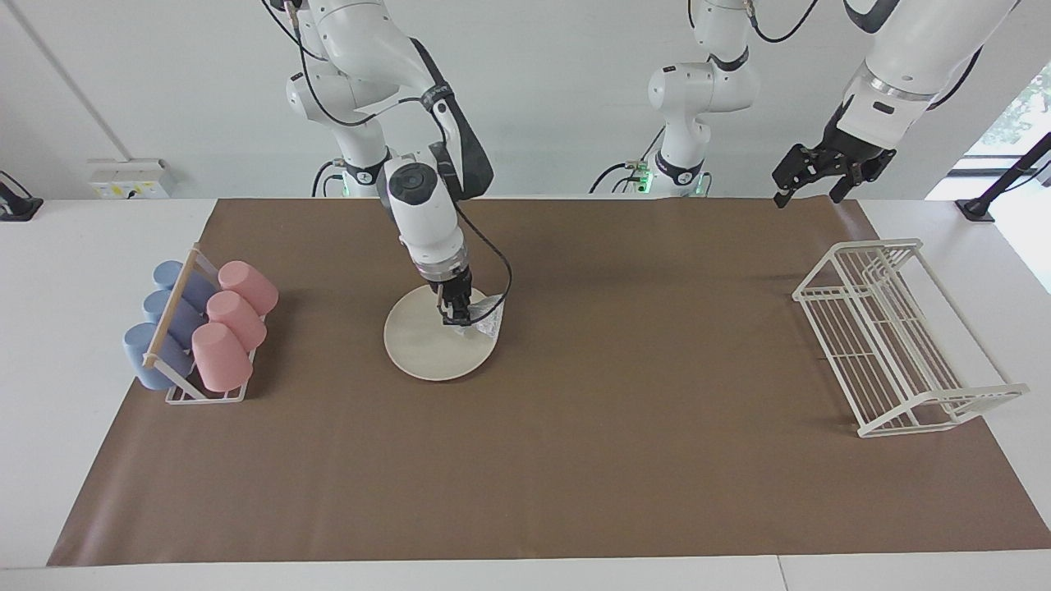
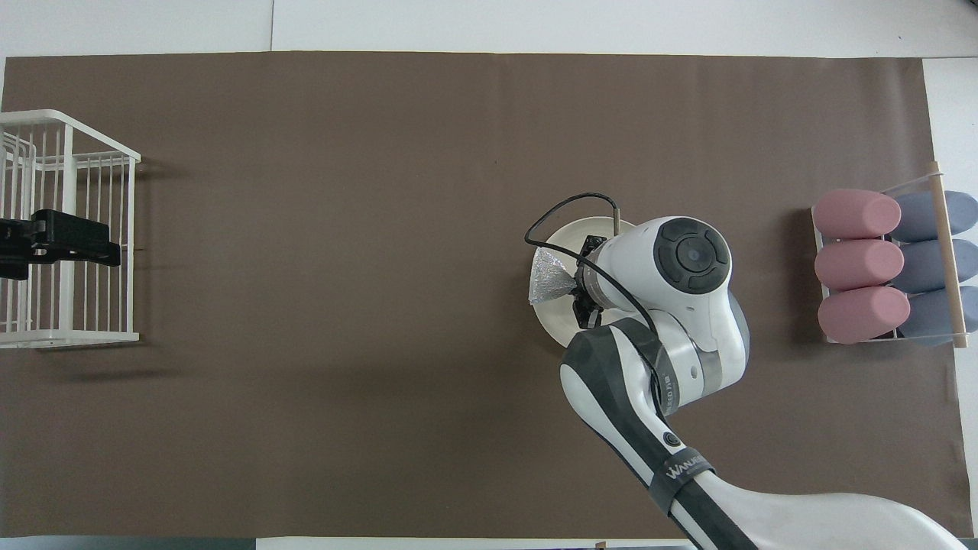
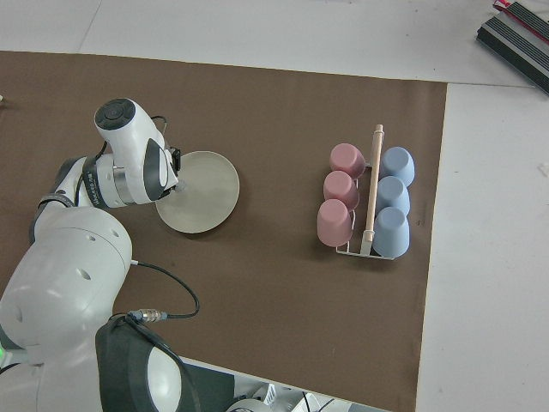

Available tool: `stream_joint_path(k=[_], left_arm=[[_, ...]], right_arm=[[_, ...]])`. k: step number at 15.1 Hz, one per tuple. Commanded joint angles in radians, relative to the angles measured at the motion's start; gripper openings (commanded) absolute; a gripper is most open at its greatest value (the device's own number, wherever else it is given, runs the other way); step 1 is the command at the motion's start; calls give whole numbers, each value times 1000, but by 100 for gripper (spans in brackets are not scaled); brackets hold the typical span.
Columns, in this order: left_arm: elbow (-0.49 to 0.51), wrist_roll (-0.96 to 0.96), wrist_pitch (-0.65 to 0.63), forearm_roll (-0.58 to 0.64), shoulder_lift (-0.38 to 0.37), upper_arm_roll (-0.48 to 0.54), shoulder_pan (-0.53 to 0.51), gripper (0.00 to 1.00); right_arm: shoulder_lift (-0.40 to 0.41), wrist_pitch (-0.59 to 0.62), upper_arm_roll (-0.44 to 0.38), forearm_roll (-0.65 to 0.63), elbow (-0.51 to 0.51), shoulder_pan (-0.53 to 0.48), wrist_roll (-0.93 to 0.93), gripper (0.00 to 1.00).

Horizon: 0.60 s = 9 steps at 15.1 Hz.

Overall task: Wipe plate with sponge
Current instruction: 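Keep rubbing the scrubber across the plate with the right gripper, then lift the scrubber off the plate while the left gripper reaches toward it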

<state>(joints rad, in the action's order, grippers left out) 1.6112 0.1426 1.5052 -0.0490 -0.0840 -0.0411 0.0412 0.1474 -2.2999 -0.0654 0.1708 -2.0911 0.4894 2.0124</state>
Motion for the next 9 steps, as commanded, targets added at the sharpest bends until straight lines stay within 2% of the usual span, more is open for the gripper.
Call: stream_joint_path(k=[1, 4, 6, 9], left_arm=[[53, -8, 36, -70, -31, -3, -26, 100], [76, -2, 41, -219, -39, -3, -38, 100], [108, -2, 65, -377, -40, -3, -84, 100], [189, -9, 121, -529, -42, -3, -89, 100]], right_arm=[[-58, 139, 7, -20, 69, 1, -6, 0], [-22, 331, 15, -62, 242, 24, 11, 0], [10, 419, 15, -62, 356, 34, 29, 0], [3, 452, 13, -63, 404, 43, 37, 0]])
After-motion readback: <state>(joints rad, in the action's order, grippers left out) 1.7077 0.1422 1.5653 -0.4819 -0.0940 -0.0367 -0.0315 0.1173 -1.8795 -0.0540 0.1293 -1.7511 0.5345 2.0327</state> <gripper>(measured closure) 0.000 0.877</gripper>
